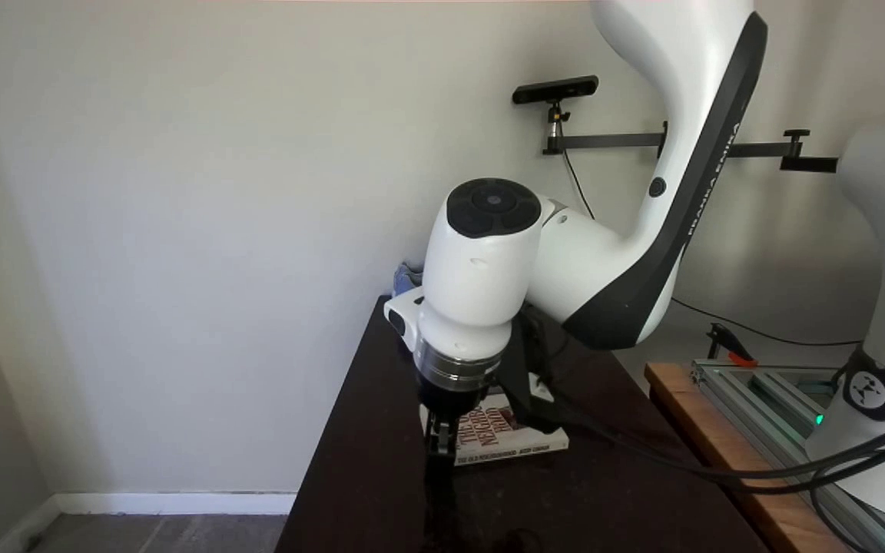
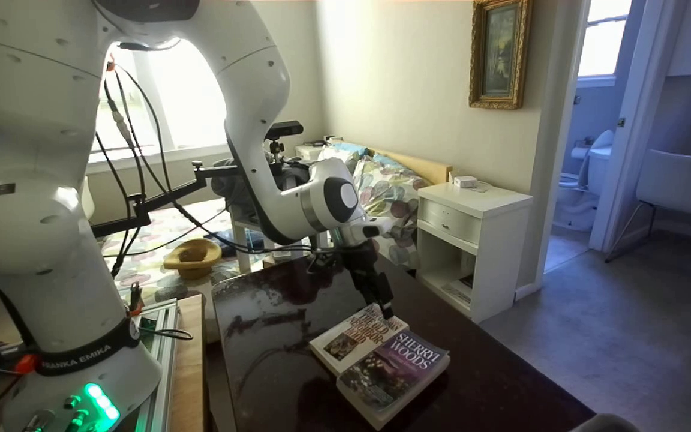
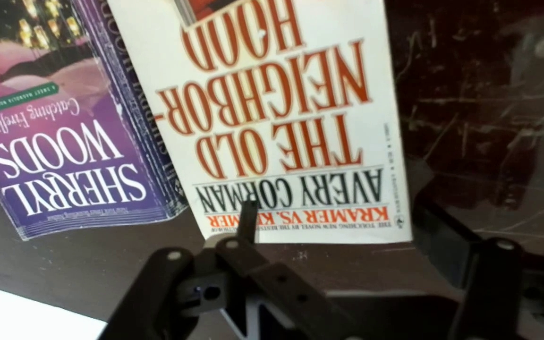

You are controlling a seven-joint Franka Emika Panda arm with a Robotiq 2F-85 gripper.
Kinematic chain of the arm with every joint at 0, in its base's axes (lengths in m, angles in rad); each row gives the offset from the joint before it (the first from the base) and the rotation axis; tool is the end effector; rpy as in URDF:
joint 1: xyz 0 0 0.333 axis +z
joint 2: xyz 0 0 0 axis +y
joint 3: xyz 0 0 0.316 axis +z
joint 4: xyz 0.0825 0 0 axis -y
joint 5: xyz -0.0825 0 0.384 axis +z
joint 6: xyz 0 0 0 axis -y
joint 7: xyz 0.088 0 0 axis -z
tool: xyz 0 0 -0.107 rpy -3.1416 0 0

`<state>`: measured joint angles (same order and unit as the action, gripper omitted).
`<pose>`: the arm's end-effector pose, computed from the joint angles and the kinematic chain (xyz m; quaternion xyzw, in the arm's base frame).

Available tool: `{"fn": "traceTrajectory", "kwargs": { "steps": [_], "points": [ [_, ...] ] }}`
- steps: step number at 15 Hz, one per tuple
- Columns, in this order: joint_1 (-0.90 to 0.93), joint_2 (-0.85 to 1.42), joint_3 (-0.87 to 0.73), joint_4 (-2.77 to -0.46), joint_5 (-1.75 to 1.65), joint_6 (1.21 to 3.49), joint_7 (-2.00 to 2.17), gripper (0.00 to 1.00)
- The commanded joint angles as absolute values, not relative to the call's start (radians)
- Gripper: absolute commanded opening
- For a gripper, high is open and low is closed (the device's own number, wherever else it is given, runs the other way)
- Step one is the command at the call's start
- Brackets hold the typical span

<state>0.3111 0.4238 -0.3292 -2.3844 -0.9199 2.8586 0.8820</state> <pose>0.4853 0.0234 0.1474 0.9801 0.0094 0.0886 0.1774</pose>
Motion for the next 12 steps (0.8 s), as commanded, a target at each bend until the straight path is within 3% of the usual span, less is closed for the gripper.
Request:
{"fn": "traceTrajectory", "kwargs": {
  "steps": [1, 3, 5, 9, 12],
  "points": [
    [0.303, 0.475, -0.320, -2.343, -0.891, 2.865, 0.904, 0.54],
    [0.302, 0.478, -0.317, -2.337, -0.889, 2.863, 0.908, 0.40],
    [0.302, 0.478, -0.317, -2.334, -0.889, 2.862, 0.910, 0.36],
    [0.300, 0.475, -0.317, -2.324, -0.887, 2.860, 0.910, 0.13],
    [0.298, 0.471, -0.315, -2.323, -0.883, 2.859, 0.909, 0.04]
  ]
}}
